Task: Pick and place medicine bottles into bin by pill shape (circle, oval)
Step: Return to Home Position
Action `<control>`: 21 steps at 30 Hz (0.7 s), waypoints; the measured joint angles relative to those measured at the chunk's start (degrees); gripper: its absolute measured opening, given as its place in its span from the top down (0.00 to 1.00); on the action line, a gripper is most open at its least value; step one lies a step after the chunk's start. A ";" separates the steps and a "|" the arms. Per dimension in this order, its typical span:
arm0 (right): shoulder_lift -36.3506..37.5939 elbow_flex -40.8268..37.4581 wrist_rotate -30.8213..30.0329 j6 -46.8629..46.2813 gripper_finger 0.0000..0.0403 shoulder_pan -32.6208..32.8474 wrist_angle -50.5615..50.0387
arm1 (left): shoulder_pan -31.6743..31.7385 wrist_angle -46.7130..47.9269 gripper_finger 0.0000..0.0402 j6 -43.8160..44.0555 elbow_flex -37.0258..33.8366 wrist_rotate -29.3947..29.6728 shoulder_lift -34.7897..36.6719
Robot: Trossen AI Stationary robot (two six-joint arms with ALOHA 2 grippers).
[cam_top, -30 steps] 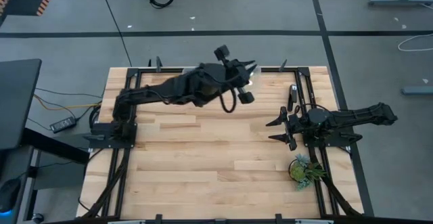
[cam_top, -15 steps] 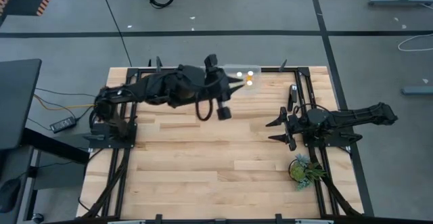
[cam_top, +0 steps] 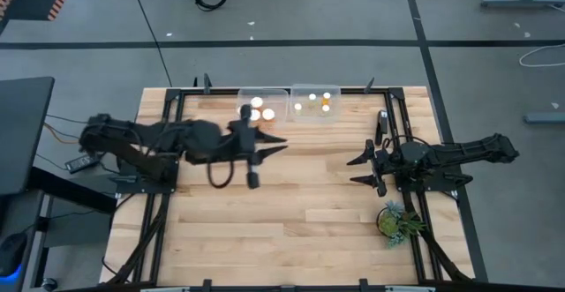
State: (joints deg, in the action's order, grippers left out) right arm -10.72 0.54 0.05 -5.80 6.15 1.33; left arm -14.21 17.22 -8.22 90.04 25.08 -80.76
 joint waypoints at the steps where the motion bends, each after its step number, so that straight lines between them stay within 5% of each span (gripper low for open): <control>1: -0.01 0.00 0.01 0.02 0.36 0.01 -0.02 | -0.57 -1.75 0.84 0.32 -2.92 0.02 1.75; 14: -0.02 0.00 0.01 0.02 0.36 0.01 0.05 | -4.51 -14.40 0.85 7.89 -29.08 -0.13 21.30; 21: -0.02 0.00 0.02 0.00 0.36 0.02 0.08 | -4.71 -28.62 0.84 8.88 -44.06 -6.50 29.11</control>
State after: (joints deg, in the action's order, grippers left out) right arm -10.74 0.54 0.08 -5.80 6.17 1.41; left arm -18.92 -11.40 0.66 45.98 18.58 -51.65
